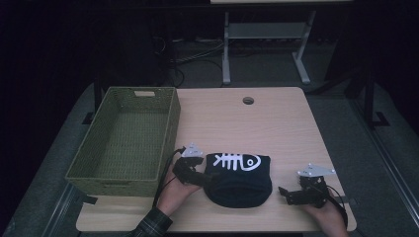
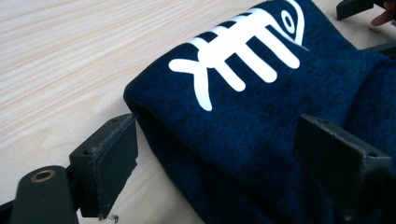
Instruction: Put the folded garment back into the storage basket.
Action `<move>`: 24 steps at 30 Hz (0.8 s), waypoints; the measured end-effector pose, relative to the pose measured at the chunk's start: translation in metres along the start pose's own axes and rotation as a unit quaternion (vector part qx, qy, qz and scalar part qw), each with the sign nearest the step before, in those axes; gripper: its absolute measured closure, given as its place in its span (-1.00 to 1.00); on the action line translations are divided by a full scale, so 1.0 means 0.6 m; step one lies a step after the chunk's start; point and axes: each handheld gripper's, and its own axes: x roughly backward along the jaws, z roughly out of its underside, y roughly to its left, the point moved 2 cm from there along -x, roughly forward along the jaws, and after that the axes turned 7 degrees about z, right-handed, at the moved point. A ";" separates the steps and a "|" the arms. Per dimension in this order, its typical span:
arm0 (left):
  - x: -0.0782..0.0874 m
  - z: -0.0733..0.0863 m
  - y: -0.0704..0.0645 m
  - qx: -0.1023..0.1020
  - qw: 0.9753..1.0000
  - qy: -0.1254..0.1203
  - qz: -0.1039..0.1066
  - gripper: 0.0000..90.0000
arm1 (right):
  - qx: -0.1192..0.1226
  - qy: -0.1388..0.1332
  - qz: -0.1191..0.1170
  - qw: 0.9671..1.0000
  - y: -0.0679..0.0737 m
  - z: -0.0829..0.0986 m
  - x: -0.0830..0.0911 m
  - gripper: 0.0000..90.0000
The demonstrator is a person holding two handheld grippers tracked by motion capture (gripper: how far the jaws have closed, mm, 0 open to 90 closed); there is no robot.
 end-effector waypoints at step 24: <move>-0.034 0.019 0.003 0.003 0.999 0.044 0.005 -0.57 | 0.000 0.000 0.000 1.000 0.000 0.000 0.000 -0.94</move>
